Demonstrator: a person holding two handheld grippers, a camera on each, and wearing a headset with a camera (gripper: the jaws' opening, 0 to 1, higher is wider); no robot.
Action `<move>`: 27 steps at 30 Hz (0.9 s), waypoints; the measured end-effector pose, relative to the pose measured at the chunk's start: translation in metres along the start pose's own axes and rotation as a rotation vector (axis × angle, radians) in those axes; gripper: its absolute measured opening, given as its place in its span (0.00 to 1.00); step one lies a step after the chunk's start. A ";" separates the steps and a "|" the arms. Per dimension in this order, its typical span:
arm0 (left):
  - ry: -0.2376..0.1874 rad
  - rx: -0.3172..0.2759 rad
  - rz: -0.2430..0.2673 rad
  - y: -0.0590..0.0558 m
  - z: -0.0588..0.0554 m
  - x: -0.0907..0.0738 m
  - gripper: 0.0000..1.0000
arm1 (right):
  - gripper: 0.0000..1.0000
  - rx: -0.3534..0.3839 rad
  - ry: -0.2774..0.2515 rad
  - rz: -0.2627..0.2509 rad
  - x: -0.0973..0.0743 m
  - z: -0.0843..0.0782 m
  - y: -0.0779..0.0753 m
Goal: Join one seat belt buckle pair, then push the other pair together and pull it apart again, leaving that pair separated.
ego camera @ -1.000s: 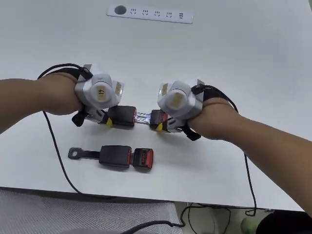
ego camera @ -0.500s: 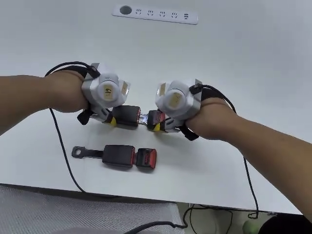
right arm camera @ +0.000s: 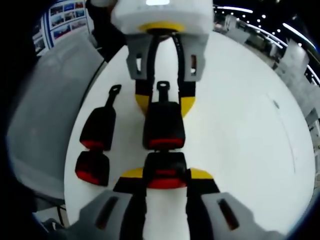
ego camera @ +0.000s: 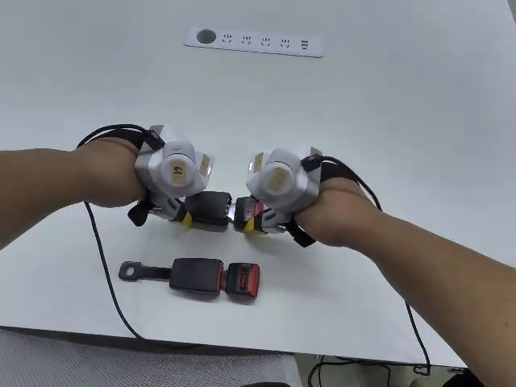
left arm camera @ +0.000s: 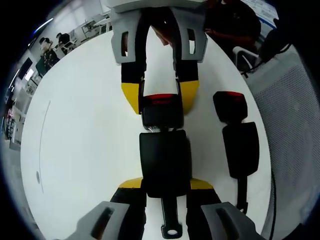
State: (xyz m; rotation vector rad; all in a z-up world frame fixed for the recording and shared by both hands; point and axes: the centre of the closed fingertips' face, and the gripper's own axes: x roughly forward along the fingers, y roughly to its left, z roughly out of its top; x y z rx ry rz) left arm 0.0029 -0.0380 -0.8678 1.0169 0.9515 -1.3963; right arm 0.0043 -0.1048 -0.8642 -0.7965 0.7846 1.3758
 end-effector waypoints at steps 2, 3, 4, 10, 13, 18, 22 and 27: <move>-0.002 0.002 -0.001 0.000 0.000 0.000 0.30 | 0.27 0.007 -0.012 -0.002 -0.001 -0.001 0.001; 0.000 0.004 -0.002 0.000 0.000 0.000 0.30 | 0.27 0.007 -0.014 -0.004 -0.001 -0.002 0.000; 0.002 0.006 -0.003 0.000 0.000 0.000 0.30 | 0.27 0.003 -0.014 -0.008 -0.001 -0.001 0.001; 0.005 0.001 0.000 0.000 0.000 0.000 0.31 | 0.28 -0.001 -0.017 -0.016 -0.002 -0.001 0.000; 0.004 0.002 0.000 0.000 0.000 0.000 0.31 | 0.28 0.000 -0.014 -0.017 -0.001 -0.001 0.000; 0.019 0.011 0.000 0.000 0.001 0.000 0.31 | 0.29 -0.010 -0.003 -0.016 -0.004 -0.004 0.000; 0.035 0.020 -0.004 0.000 -0.001 0.000 0.31 | 0.29 0.006 -0.012 -0.012 -0.009 -0.012 0.000; 0.043 0.012 -0.004 -0.001 -0.001 0.000 0.31 | 0.30 0.014 -0.028 -0.017 -0.015 -0.019 0.003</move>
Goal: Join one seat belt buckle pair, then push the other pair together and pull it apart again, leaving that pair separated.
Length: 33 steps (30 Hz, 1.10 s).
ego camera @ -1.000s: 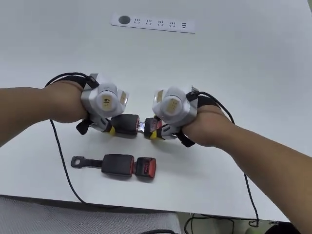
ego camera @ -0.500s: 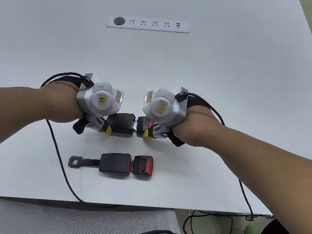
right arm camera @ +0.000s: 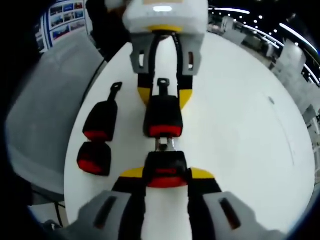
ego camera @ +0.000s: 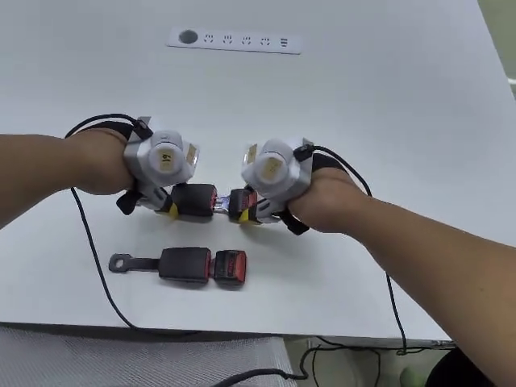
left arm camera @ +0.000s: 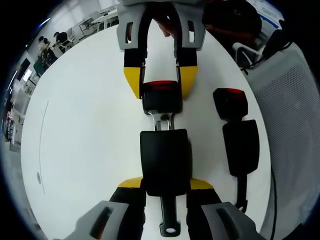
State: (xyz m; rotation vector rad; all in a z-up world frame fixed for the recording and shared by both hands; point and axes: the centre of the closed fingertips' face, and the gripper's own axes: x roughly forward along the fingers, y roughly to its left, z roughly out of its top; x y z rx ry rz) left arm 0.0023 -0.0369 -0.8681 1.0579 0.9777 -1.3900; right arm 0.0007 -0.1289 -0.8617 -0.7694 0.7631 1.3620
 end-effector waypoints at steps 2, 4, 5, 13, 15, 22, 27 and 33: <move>0.004 -0.003 0.002 0.000 0.000 0.000 0.31 | 0.30 0.007 0.007 -0.002 -0.003 -0.005 0.000; 0.009 -0.006 0.004 -0.001 0.000 0.000 0.31 | 0.31 0.010 0.010 -0.002 -0.007 -0.012 0.001; 0.010 -0.010 0.005 -0.001 0.000 0.000 0.31 | 0.31 0.009 0.009 0.003 -0.010 -0.016 0.001; 0.016 -0.020 0.015 -0.001 -0.001 0.000 0.32 | 0.31 0.037 0.036 -0.023 -0.032 -0.052 -0.004; 0.015 -0.016 0.017 -0.001 -0.001 0.000 0.32 | 0.31 0.044 0.046 -0.029 -0.038 -0.062 -0.004; -0.007 -0.001 0.033 -0.002 -0.001 -0.001 0.32 | 0.32 0.056 0.083 -0.042 -0.056 -0.088 -0.001; 0.000 -0.010 0.033 -0.002 0.000 -0.002 0.32 | 0.32 0.062 0.125 -0.041 -0.069 -0.103 0.003; 0.003 -0.013 0.039 -0.002 -0.001 -0.002 0.32 | 0.33 0.026 0.182 -0.040 -0.074 -0.115 0.004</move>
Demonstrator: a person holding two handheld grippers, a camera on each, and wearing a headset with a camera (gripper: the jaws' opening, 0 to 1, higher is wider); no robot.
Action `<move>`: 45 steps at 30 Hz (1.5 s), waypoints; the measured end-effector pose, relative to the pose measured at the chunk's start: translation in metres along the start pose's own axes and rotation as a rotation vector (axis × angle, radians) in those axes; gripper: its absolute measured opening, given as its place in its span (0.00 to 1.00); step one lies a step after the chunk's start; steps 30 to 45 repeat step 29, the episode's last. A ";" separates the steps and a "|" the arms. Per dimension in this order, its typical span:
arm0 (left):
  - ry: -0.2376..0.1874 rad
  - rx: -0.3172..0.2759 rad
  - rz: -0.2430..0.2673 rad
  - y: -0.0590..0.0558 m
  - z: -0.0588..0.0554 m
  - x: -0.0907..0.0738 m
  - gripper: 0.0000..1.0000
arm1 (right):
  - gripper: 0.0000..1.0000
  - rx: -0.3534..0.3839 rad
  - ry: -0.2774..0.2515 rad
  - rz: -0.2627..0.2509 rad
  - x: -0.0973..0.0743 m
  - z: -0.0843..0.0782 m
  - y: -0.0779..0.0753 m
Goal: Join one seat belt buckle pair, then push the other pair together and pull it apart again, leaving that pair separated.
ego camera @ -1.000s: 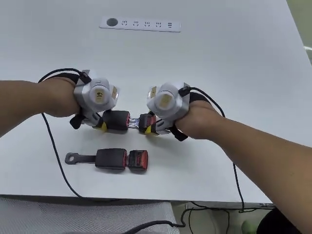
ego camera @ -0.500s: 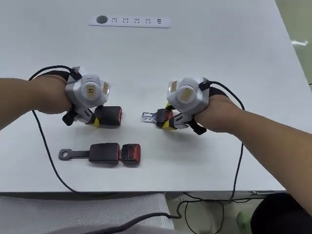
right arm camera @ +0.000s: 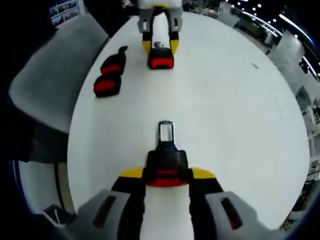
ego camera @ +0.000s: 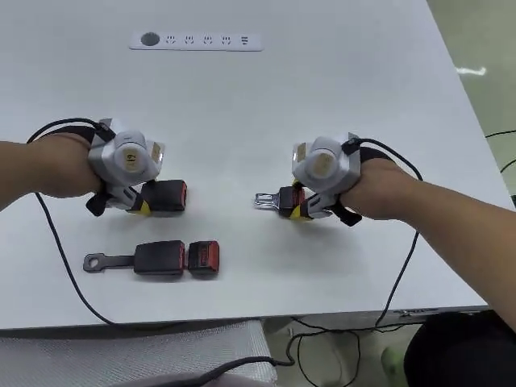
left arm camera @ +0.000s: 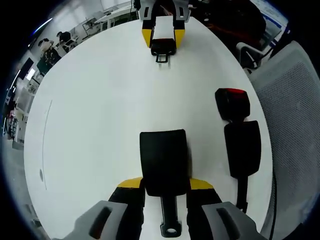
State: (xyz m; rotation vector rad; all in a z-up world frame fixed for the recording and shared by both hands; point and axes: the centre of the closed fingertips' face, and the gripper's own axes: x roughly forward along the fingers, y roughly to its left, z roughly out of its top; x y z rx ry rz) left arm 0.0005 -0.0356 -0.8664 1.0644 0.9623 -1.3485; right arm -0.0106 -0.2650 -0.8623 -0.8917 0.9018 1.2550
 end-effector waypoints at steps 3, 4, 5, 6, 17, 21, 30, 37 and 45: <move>0.009 -0.046 0.013 0.002 -0.002 -0.001 0.32 | 0.33 -0.013 0.019 -0.005 0.003 -0.001 -0.002; 0.012 -0.054 0.011 0.001 -0.002 0.000 0.32 | 0.33 -0.024 0.037 -0.006 0.004 -0.002 -0.001; 0.012 -0.043 0.014 0.001 -0.001 0.000 0.33 | 0.35 -0.039 0.052 -0.014 0.004 -0.004 -0.002; 0.014 -0.033 0.018 0.001 -0.001 -0.001 0.33 | 0.38 -0.053 0.061 -0.022 0.005 -0.005 -0.003; -0.038 -0.064 0.103 -0.001 0.001 -0.025 0.49 | 0.56 0.115 -0.061 -0.133 -0.020 0.001 0.001; -0.097 -0.111 0.153 -0.014 -0.004 -0.046 0.54 | 0.64 0.157 -0.154 -0.199 -0.035 0.015 0.006; -0.209 -0.264 0.250 -0.048 -0.028 -0.084 0.66 | 0.79 0.262 -0.287 -0.274 -0.064 0.026 0.026; -0.209 -0.264 0.250 -0.048 -0.028 -0.084 0.66 | 0.79 0.262 -0.287 -0.274 -0.064 0.026 0.026; -0.209 -0.264 0.250 -0.048 -0.028 -0.084 0.66 | 0.79 0.262 -0.287 -0.274 -0.064 0.026 0.026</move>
